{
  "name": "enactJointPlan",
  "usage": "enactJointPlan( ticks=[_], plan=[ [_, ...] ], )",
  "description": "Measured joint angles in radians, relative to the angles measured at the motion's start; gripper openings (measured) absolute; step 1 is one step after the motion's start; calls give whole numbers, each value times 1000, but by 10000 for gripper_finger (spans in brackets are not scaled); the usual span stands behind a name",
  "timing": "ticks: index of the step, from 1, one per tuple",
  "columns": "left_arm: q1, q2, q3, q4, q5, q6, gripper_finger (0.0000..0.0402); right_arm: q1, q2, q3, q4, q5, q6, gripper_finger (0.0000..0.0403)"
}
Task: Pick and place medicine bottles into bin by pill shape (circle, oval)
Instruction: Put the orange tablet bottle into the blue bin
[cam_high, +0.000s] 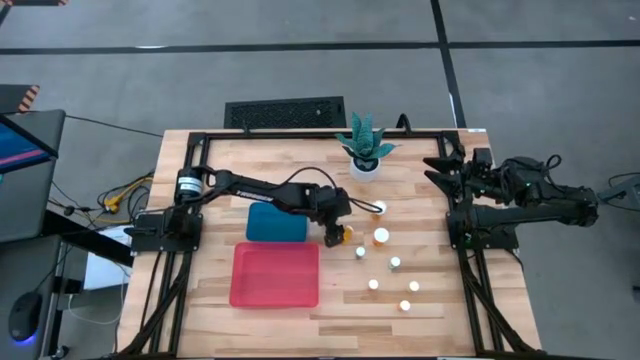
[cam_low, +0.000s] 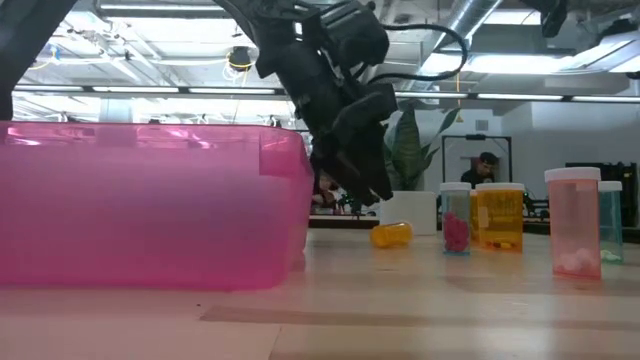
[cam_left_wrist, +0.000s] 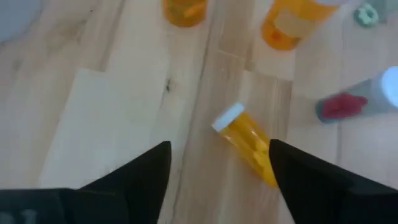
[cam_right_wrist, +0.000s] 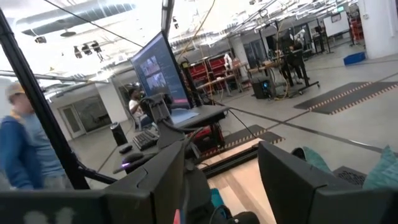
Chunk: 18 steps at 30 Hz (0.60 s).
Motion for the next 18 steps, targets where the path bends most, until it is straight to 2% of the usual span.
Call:
enactJointPlan(
  ticks=[4, 7, 14, 18],
  plan=[
    [-10, 0, 24, 6, -40, -29, 284, 0, 0, 0, 3, 0, 0, 219],
    [-12, 0, 40, 10, -75, -49, 280, 0, 0, 0, 3, 0, 0, 219],
    [-17, 1, 49, 44, -73, -87, 271, 0, 0, 0, 3, 0, 0, 219],
    [-29, 3, 49, 62, -130, -93, 270, 0, 0, 0, 3, 0, 0, 219]
  ],
)
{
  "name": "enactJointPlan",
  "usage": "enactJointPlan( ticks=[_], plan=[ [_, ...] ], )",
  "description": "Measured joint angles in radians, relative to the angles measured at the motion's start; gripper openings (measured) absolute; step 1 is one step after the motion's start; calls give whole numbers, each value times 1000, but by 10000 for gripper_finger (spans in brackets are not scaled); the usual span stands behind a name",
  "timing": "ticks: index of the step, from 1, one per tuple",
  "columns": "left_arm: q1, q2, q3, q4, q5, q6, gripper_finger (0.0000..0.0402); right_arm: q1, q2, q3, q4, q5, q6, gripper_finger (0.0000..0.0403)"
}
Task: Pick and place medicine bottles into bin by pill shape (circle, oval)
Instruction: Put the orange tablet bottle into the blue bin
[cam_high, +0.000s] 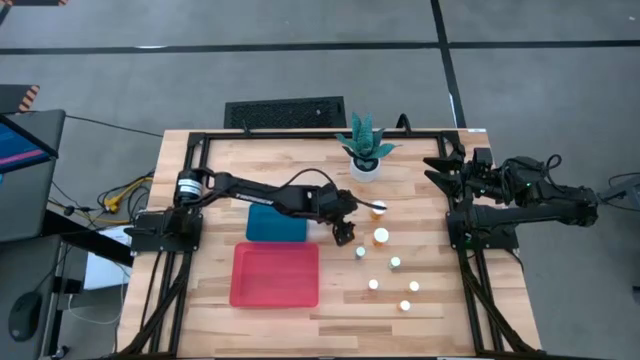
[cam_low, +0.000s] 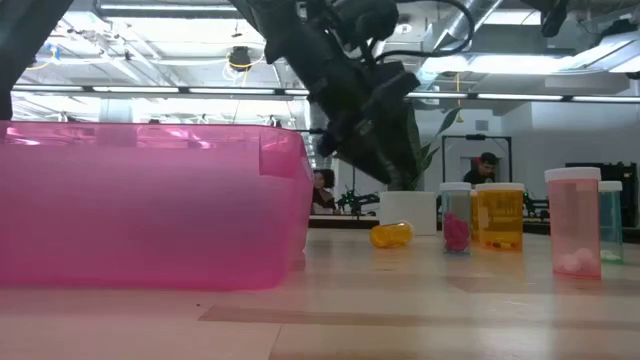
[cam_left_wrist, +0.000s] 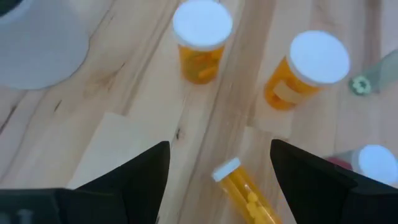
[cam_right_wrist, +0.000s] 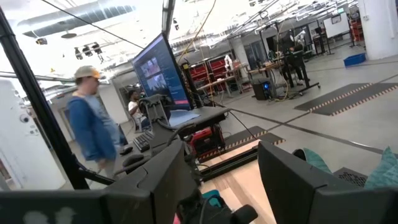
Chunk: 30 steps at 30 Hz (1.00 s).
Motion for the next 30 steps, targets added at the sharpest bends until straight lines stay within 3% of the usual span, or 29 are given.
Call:
enactJointPlan(
  ticks=[20, 24, 30],
  plan=[
    [-46, 191, 111, -93, -24, -25, 266, 0, 0, 0, -1, -1, 34, 219],
    [-45, 192, 112, -96, -41, -27, 229, 0, 0, 0, -2, -1, 34, 219],
    [-44, 192, 113, -125, -24, -46, 130, 0, 0, 0, -9, -1, 36, 217]
  ],
)
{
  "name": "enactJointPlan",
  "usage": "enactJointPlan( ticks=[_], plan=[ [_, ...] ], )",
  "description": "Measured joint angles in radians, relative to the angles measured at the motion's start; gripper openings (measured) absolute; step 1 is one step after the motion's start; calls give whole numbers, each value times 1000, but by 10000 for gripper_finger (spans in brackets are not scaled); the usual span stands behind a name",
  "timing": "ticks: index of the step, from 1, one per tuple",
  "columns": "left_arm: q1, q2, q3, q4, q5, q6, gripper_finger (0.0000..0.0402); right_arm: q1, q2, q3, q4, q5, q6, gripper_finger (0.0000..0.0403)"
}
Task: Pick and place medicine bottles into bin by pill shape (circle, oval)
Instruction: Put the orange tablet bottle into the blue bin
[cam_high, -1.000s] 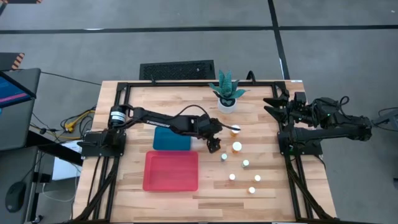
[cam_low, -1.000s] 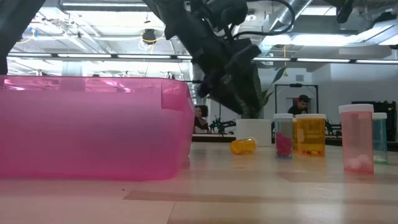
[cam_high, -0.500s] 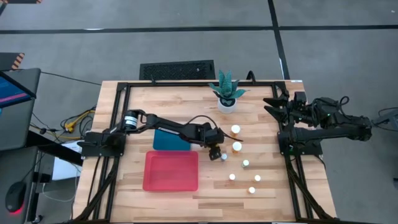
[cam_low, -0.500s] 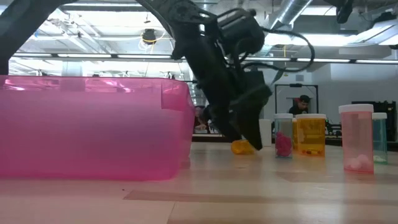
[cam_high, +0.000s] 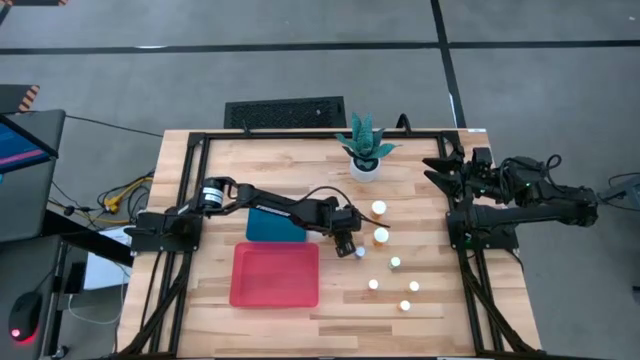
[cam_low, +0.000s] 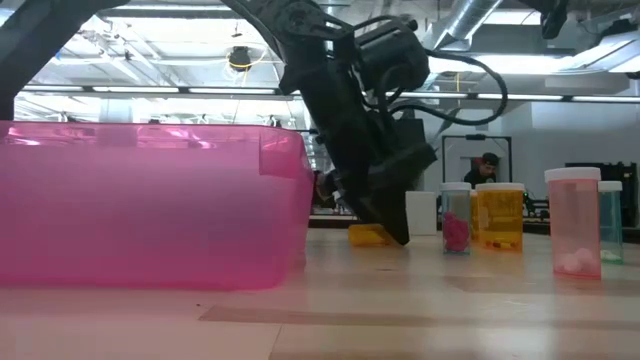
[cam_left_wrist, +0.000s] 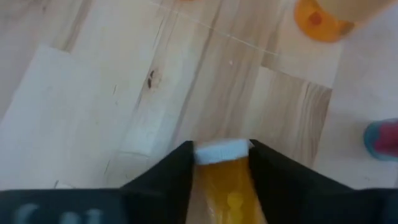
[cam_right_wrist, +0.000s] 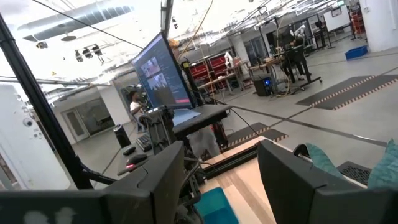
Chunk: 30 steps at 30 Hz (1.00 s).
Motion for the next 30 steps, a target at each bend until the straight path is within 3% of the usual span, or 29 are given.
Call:
enactJointPlan(
  ticks=[5, 16, 24, 27, 30],
  plan=[
    [1, -8, 0, -3, 10, 0, 74, 0, 0, 0, -2, 0, 0, 218],
    [26, -145, 0, -10, -57, -38, 109, 0, 0, 0, -14, -1, -7, 216],
    [37, -388, -24, 8, -172, -54, 95, 0, 0, 0, -13, -1, -11, 219],
    [28, -532, -98, 73, -236, -47, 98, 0, 0, 0, -13, -1, -11, 219],
    [7, -699, -249, 202, -282, -12, 106, 0, 0, 0, -14, -1, -16, 219]
  ],
)
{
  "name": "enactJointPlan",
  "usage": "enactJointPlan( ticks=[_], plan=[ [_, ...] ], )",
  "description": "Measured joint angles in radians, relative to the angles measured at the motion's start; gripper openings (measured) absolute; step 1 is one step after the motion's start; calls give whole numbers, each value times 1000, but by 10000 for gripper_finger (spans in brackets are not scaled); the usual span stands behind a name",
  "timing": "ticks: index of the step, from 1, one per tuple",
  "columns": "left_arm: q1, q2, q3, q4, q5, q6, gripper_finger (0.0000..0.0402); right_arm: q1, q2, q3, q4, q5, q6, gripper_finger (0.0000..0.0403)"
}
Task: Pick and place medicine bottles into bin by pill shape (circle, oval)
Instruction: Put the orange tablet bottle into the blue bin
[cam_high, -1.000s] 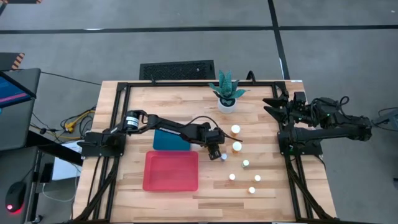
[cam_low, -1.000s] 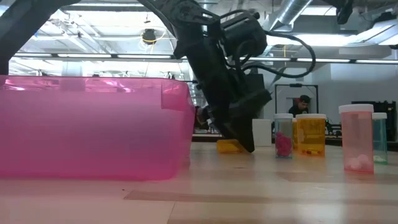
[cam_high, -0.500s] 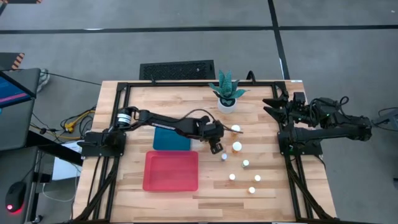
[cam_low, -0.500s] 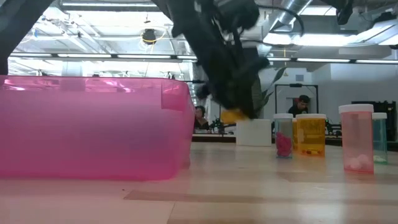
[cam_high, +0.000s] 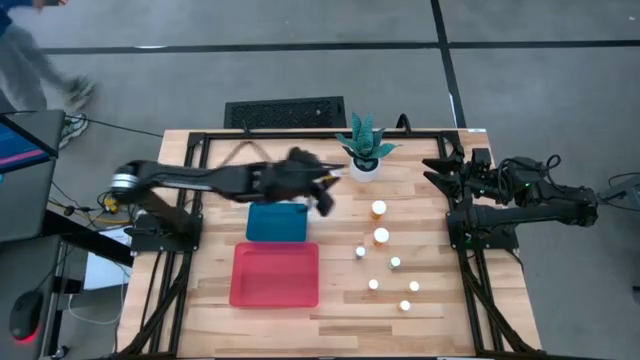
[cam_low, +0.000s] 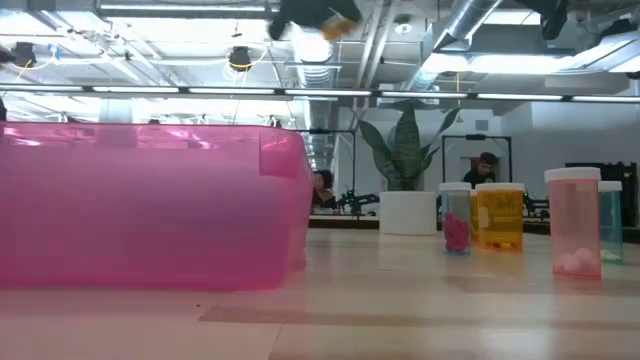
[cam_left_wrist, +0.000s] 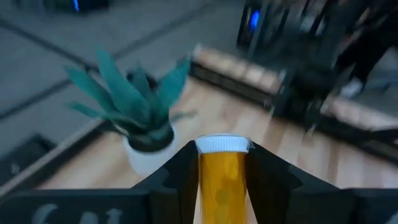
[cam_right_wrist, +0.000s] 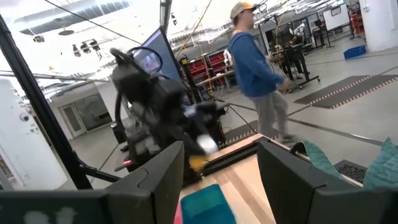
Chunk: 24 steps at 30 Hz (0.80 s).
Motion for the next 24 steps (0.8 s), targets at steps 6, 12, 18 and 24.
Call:
enactJointPlan(
  ticks=[6, 12, 18, 24],
  plan=[
    [-66, -353, -462, 315, -42, 40, 111, 0, 0, 0, 0, 1, -19, 219],
    [-119, -581, -883, 630, -126, 55, 111, 0, 0, 0, 2, 10, 13, 218],
    [-119, -591, -1110, 974, -130, -30, 111, 0, 34, 0, 62, 28, 39, 218],
    [-120, -588, -1082, 1119, -39, 6, 112, 0, 258, 1, 164, 27, -3, 218]
  ],
)
